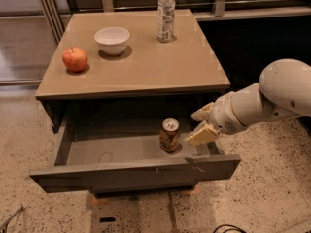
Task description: Pick orange can from top drawer and place on counter
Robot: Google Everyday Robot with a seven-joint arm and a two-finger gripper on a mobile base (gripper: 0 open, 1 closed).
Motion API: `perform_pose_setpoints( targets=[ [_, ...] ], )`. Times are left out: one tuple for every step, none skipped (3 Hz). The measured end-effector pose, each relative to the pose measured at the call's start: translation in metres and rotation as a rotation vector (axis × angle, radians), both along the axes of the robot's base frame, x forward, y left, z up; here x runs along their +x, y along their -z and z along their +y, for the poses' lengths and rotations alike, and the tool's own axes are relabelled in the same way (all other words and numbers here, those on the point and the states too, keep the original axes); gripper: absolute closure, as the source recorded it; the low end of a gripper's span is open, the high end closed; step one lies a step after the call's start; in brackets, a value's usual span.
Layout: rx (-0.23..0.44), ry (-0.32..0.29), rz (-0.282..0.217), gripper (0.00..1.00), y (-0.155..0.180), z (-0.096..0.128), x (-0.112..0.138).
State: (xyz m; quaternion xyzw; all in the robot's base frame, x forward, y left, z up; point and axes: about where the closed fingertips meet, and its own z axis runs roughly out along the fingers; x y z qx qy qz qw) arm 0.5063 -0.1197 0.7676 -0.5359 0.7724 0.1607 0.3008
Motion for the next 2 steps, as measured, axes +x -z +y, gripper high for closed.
perform_pose_setpoints(
  targets=[
    [0.033, 0.021, -0.012, 0.34, 0.013, 0.007, 0.007],
    [0.050, 0.048, -0.015, 0.37, 0.027, 0.011, 0.013]
  ],
)
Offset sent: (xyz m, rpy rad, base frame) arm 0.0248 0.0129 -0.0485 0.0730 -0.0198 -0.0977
